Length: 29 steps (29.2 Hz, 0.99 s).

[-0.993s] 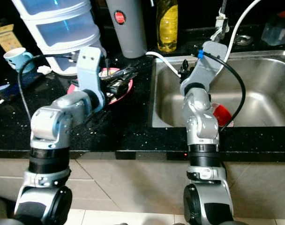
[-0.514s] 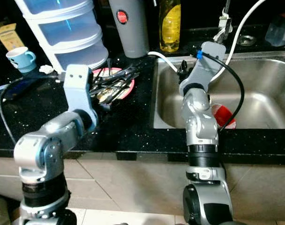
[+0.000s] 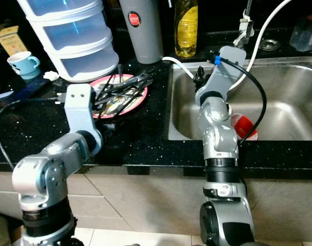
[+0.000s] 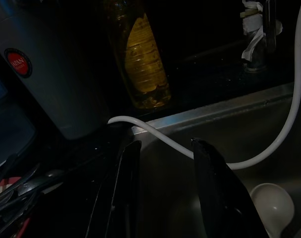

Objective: Kitchen organization

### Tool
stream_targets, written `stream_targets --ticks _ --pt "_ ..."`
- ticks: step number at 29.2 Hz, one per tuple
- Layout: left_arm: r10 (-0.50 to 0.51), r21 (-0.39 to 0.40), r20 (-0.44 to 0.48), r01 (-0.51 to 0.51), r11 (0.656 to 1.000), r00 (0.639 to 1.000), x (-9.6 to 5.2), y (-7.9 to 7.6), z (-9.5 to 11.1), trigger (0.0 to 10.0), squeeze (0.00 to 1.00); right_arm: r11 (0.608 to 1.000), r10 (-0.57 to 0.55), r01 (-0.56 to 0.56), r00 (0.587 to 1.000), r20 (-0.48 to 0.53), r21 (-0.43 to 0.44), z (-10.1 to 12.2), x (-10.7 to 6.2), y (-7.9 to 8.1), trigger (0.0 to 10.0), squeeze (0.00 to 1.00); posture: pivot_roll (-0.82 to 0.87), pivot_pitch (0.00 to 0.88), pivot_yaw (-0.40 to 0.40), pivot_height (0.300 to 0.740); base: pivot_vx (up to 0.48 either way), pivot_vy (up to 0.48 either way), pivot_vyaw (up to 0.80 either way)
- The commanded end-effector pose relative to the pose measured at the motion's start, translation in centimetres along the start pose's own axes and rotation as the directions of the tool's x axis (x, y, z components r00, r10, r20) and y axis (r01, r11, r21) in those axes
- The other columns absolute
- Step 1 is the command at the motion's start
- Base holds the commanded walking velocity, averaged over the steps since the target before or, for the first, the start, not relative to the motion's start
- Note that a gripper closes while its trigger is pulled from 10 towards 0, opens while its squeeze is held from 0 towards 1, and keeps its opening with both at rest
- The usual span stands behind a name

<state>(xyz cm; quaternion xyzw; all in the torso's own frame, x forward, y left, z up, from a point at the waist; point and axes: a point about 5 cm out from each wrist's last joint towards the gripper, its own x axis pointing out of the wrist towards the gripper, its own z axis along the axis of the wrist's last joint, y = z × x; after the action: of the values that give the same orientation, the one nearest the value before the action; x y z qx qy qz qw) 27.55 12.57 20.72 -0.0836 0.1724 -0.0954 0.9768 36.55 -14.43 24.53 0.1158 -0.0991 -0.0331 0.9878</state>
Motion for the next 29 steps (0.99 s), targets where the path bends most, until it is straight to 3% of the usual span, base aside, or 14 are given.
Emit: stream_targets --ticks 1,3,4,27,28,29 --pt "0.014 -0.014 -0.01 -0.014 1.0 1.0 -0.1 0.2 -0.2 6.1 0.0 1.0 0.02 -0.02 0.999 -0.032 0.004 -0.7 -0.1 0.5 10.0 0.0 0.14 0.028 0.131 0.74 0.0 0.0 0.0" --pt "0.012 -0.026 -0.015 -0.012 1.0 1.0 0.1 0.4 -0.3 5.7 0.0 1.0 0.02 -0.019 0.999 -0.031 0.004 -0.7 -0.1 0.5 10.0 0.0 0.14 0.028 0.131 0.74 0.0 0.0 0.0" --pt "0.007 -0.035 -0.021 -0.008 0.999 1.0 0.3 0.6 -0.4 0.0 0.0 1.0 0.018 -0.018 0.999 -0.031 0.004 -0.7 -0.1 0.5 10.0 0.0 0.14 0.029 0.133 0.74 0.0 0.0 0.0" --pt "-0.031 -0.032 -0.037 0.03 0.999 0.999 1.1 0.8 -0.8 0.0 0.0 1.0 0.011 -0.01 1.0 -0.028 0.007 -0.7 -0.1 0.5 10.0 0.0 0.14 0.026 0.135 0.74 0.0 0.0 0.0" --pt "-0.031 -0.007 -0.018 0.031 0.999 0.999 1.1 0.8 -0.4 3.7 0.0 1.0 0.01 -0.01 1.0 -0.028 0.008 -0.7 0.0 0.5 10.0 0.0 0.14 0.024 0.138 0.74 0.0 0.0 0.0" --pt "-0.031 0.001 -0.012 0.031 1.0 0.999 1.1 0.8 -0.3 3.7 0.0 1.0 0.01 -0.009 1.0 -0.028 0.008 -0.7 0.0 0.5 10.0 0.0 0.14 0.024 0.138 0.74 0.0 0.0 0.0"
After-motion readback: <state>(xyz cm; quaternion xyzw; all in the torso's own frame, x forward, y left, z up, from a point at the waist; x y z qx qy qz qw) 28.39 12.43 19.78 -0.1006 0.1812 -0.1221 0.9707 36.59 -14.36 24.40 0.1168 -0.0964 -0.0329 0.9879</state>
